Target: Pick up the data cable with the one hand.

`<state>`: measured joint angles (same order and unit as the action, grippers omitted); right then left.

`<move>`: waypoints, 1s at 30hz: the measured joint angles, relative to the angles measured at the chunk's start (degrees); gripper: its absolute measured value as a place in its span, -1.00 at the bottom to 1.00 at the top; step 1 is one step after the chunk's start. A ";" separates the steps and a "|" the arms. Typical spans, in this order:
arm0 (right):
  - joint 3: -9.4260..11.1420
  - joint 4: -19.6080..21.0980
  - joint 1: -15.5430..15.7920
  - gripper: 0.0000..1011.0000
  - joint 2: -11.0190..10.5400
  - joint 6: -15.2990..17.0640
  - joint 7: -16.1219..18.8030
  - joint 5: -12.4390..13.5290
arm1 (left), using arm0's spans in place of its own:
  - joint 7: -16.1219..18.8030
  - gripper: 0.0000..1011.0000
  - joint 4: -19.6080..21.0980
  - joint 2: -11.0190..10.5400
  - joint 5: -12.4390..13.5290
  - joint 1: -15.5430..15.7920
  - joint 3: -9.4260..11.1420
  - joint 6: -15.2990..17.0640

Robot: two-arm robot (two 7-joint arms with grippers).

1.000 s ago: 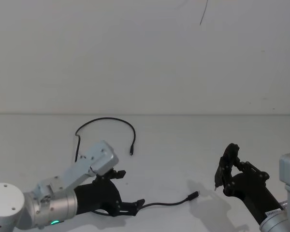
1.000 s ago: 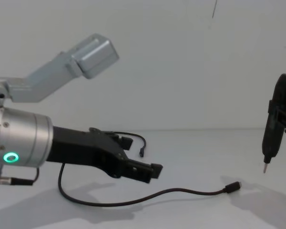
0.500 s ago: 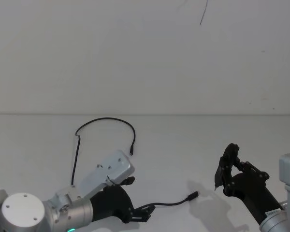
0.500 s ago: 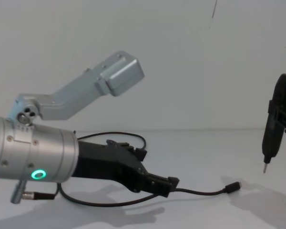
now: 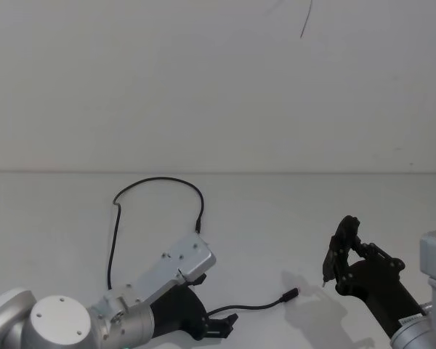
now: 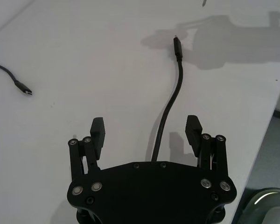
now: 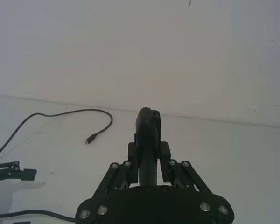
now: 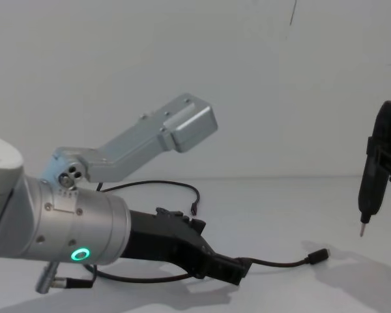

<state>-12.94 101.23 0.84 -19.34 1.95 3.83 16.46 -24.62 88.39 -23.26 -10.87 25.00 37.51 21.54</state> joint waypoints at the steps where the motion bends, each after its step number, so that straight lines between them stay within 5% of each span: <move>1: 0.00 0.00 0.00 -0.47 0.00 0.00 0.00 0.00 | 0.09 0.98 -0.10 0.13 0.11 0.07 0.04 0.29; 14: 0.00 0.00 0.00 -0.47 0.00 0.00 0.00 0.00 | 0.94 0.92 -1.37 2.06 1.06 0.64 0.37 2.76; 30: 0.00 0.00 0.00 -0.47 0.00 0.00 0.00 0.00 | 1.26 0.01 -1.87 2.89 1.44 0.84 0.48 3.73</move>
<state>-12.94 101.23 0.84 -19.34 1.95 3.83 16.46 -23.35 86.52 -20.37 -9.43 25.83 37.99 25.27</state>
